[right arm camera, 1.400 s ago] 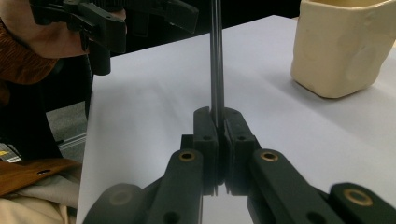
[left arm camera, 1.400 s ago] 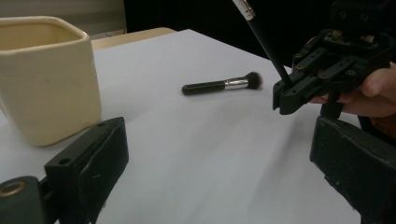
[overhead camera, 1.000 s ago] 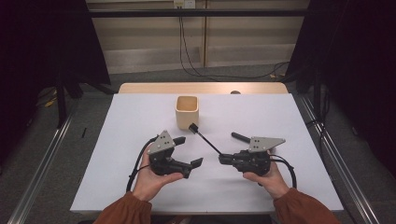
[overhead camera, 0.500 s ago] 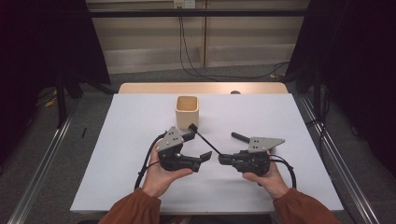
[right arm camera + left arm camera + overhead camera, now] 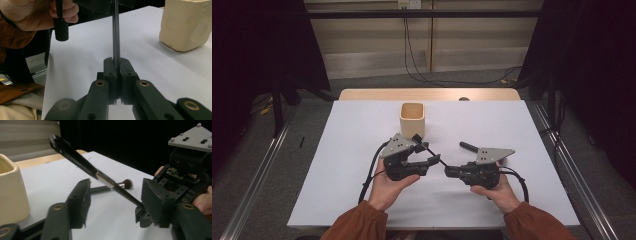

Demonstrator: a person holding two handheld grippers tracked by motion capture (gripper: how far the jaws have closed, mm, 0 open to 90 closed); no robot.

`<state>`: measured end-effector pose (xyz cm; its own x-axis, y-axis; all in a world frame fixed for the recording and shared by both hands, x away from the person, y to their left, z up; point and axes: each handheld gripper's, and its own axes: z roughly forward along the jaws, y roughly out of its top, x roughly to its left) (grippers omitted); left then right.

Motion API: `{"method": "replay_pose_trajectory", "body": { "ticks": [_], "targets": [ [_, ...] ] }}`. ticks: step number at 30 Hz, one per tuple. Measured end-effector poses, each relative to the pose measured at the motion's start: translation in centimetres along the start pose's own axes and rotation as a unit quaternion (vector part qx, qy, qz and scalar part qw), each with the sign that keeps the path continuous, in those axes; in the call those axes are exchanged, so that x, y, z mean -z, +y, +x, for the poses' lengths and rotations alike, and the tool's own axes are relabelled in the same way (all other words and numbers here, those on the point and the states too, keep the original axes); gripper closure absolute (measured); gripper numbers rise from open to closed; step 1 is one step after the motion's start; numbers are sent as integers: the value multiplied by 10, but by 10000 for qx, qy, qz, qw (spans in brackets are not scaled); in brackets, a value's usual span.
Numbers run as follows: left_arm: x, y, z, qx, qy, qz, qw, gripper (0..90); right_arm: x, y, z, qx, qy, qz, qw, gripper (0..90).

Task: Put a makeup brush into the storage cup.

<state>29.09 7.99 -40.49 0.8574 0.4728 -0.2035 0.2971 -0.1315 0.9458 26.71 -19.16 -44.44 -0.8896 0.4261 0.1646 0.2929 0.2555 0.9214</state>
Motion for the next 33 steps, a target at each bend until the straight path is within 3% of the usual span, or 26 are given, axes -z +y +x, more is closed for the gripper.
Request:
{"method": "replay_pose_trajectory", "body": {
  "ticks": [3,12,18,33],
  "targets": [
    [1,1,0,16,-34,-44,10000,525,-1,0,0,-2,6,7,10000,861],
    [4,1,0,153,-145,-167,9996,672,-1,-1,1,2,29,16,10000,860],
    [6,0,3,327,-284,-175,9989,690,-3,-2,1,39,50,41,10000,860],
    [3,4,1,355,-438,-143,9983,772,-6,-4,2,47,-16,130,9999,856]
  ]
}}
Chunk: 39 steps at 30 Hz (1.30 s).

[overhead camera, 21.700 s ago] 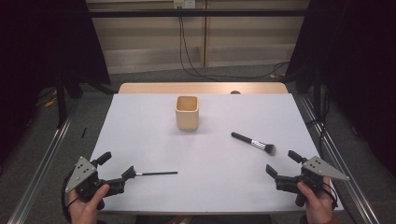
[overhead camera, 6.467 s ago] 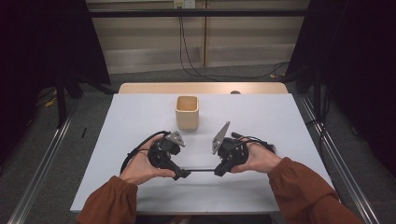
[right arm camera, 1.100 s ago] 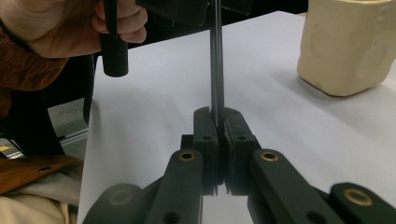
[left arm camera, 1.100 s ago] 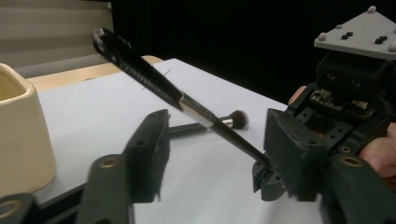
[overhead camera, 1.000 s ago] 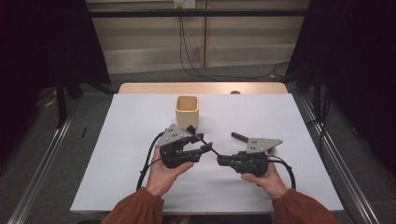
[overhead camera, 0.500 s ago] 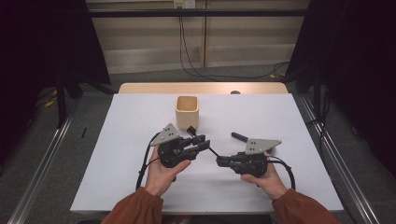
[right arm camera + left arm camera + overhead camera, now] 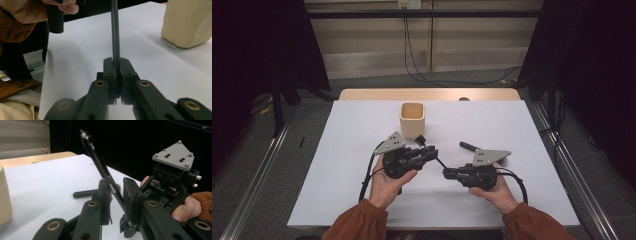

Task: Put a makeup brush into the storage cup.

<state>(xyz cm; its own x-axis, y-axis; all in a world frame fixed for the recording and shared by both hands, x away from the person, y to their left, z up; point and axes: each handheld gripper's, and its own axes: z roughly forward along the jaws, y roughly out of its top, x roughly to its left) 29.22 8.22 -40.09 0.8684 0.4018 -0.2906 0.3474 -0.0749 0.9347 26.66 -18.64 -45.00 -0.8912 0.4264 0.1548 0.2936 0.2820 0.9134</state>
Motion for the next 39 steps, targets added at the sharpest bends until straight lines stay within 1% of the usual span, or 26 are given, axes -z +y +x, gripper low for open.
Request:
{"method": "replay_pose_trajectory", "body": {
  "ticks": [2,3,5,6,13,19,24,26,29,31,33,34,36,38,39],
  "targets": [
    [-1,1,0,-72,14,-6,10000,775,0,0,0,-12,-11,-3,10000,854],
    [-1,1,0,-141,10,-1,9999,775,0,0,0,-32,-33,-10,10000,850],
    [-3,2,0,-178,8,15,9998,777,0,0,-2,-73,-86,-16,9999,844],
    [-3,2,0,-176,9,9,9998,779,0,0,-2,-88,-108,-13,9999,844],
    [-7,6,-6,-145,-174,19,9997,826,1,-1,-3,-132,-197,-8,9997,829],
    [-9,8,-9,-121,-213,1,9997,847,2,0,-4,-171,-252,-32,9995,817],
    [-10,8,-12,-174,-218,5,9996,855,0,0,-6,-239,-285,-29,9993,795],
    [-10,9,-12,-178,-198,4,9996,856,1,1,-6,-254,-295,-49,9992,758],
    [-9,9,-11,-152,-172,-3,9997,856,3,2,-6,-331,-282,-133,9990,649],
    [-8,10,-10,-161,-155,1,9998,856,4,3,-7,-358,-368,-146,9986,581],
    [-8,10,-10,-154,-169,24,9997,856,4,3,-7,-379,-382,-136,9985,538],
    [-8,10,-10,-160,-155,38,9997,856,5,3,-7,-379,-424,-127,9983,511],
    [-8,10,-10,-150,-143,70,9998,856,5,3,-7,-404,-436,-118,9982,450],
    [-7,11,-10,-138,-144,93,9998,856,5,4,-7,-407,-484,-116,9979,417],
    [-7,11,-10,-144,-134,103,9998,856,5,4,-7,-425,-482,-131,9978,383]
  ]
}}
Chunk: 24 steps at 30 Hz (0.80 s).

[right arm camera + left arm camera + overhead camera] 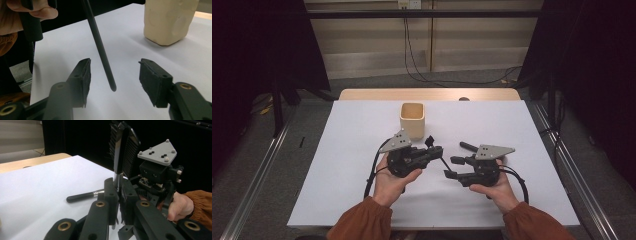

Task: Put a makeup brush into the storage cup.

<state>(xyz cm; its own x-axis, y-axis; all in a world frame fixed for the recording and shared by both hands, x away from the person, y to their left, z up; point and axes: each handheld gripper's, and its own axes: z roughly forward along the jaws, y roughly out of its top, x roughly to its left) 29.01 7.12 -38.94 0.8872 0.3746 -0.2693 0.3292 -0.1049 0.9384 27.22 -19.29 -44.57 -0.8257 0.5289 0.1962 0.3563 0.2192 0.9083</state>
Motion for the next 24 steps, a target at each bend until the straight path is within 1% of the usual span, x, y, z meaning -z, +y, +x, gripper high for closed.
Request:
{"method": "replay_pose_trajectory", "body": {
  "ticks": [1,4,6,8,9,10,11,12,13,14,16,17,19,24],
  "targets": [
    [0,0,0,-15,16,13,10000,856,0,0,0,-34,-17,-4,10000,347],
    [1,1,1,-4,29,21,10000,856,2,1,-1,-117,-45,-35,9999,288],
    [2,2,1,-4,32,27,10000,856,3,2,-1,-145,-108,-74,9998,209],
    [3,2,2,4,41,35,10000,856,4,2,-3,-198,-130,-130,9996,177],
    [3,3,2,7,40,45,10000,856,5,3,-3,-219,-140,-160,9995,142],
    [4,3,2,7,48,59,10000,856,5,3,-3,-246,-194,-198,9993,67],
    [4,3,3,3,58,76,10000,856,6,4,-3,-296,-308,-199,9989,17],
    [5,3,3,2,65,91,9999,856,6,4,-3,-276,-396,-207,9986,6],
    [5,3,3,15,72,95,9999,856,7,4,-3,-235,-424,-229,9986,6],
    [6,3,3,18,75,108,9999,856,8,4,-4,-250,-429,-252,9985,6],
    [7,3,4,16,91,159,9998,856,9,4,-4,-329,-514,-301,9977,5],
    [8,4,4,45,95,187,9998,856,10,4,-5,-370,-517,-323,9975,7],
    [10,4,6,52,101,176,9998,855,12,4,-6,-360,-517,-389,9973,6],
    [15,6,8,44,142,254,9996,856,16,4,-4,-332,-771,-472,9954,9]
  ]
}}
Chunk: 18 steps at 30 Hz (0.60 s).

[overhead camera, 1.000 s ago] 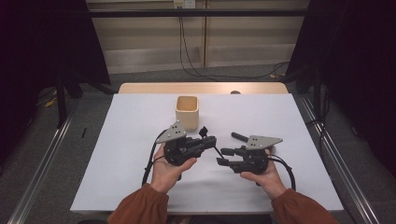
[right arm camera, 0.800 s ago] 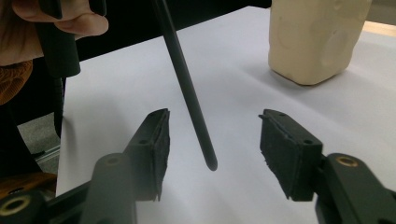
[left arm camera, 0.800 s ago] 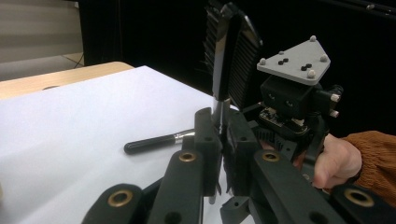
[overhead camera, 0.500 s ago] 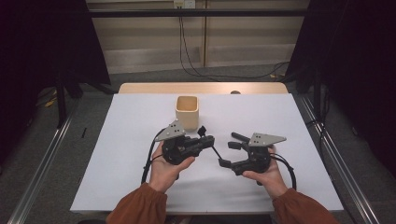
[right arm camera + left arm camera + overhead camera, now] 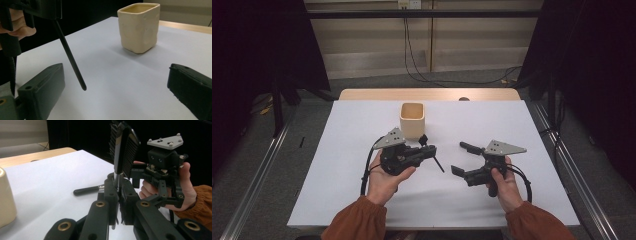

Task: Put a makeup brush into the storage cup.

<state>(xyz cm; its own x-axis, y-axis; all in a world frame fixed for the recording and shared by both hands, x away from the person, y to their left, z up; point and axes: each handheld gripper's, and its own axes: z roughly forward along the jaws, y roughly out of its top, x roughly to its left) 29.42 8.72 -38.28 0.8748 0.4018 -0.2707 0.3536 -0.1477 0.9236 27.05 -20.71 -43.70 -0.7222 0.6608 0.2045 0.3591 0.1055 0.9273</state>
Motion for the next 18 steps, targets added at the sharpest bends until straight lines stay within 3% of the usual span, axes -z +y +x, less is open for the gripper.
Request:
{"method": "replay_pose_trajectory", "body": {
  "ticks": [12,18],
  "targets": [
    [9,2,6,67,102,232,9997,855,11,-4,-1,6,-394,-105,9992,18],
    [20,4,12,96,283,310,9991,855,18,-7,-2,4,-500,-122,9987,25]
  ]
}}
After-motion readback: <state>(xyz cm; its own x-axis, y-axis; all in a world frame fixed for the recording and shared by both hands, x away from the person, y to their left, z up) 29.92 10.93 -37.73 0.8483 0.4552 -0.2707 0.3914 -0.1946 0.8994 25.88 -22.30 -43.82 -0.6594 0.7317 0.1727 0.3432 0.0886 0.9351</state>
